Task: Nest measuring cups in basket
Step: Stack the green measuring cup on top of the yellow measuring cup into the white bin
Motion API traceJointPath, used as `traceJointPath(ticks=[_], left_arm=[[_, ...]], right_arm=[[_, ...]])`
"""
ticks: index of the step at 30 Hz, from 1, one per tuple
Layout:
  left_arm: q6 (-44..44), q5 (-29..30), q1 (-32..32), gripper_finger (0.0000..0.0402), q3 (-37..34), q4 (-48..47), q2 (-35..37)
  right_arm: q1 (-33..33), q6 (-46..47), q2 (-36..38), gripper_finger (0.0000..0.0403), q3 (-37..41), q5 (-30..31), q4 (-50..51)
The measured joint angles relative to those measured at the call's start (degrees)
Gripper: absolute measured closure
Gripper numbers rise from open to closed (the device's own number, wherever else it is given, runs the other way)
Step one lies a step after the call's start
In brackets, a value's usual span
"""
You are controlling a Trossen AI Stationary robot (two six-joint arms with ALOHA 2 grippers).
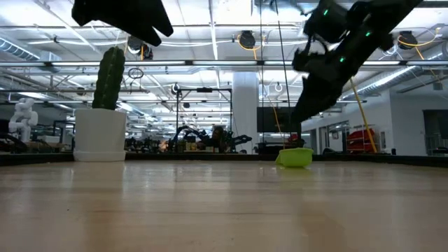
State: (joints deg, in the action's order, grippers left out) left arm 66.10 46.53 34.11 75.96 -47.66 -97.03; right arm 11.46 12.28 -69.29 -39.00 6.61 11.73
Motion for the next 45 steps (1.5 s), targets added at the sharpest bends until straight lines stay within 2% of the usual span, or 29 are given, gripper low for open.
traceJointPath(ticks=[3, 7, 9, 13, 17, 24, 31, 41, 45], left_arm=[[-1.5, 0.0, 0.0, 0.0254, 0.0, 1.5, 0.0], [-1.5, 0.0, 0.2, 0.0254, 0.0, 1.4, 0.0], [-1.5, 0.0, 0.3, 0.0254, 0.0, 1.5, 0.0], [-1.5, 0.0, 0.4, 0.0254, 0.0, 1.5, 0.0], [-1.5, 0.0, 0.4, 0.0254, 0.0, 1.8, 0.0], [-1.5, 0.0, 0.7, 0.0254, 0.0, 3.1, -0.1], [-2.9, -0.2, 0.7, 0.0254, 0.0, 4.9, -0.1], [-4.1, -0.4, 0.7, 0.0254, 0.0, 5.6, -0.1], [-4.1, -0.4, 0.8, 0.0254, 0.0, 5.9, -0.1]], right_arm=[[3.8, -0.7, -4.0, 0.0149, -0.1, -3.5, 0.4], [7.2, 2.3, -7.9, 0.0144, -0.1, -3.7, -0.5], [8.3, 3.0, -8.9, 0.0138, -0.1, -4.0, -2.0], [10.2, 3.6, -10.4, 0.012, -0.1, -9.5, -4.3], [11.0, 5.0, -11.3, 0.0107, -0.1, -9.8, -4.6], [11.1, 6.5, -13.4, 0.0106, 0.0, -10.2, -4.8], [10.0, 8.7, -17.8, 0.011, 0.1, -17.2, -11.2], [6.3, 8.1, -17.5, 0.0114, 0.3, -17.6, -10.8], [6.4, 9.4, -17.4, 0.0129, 1.7, -19.1, -11.3]])
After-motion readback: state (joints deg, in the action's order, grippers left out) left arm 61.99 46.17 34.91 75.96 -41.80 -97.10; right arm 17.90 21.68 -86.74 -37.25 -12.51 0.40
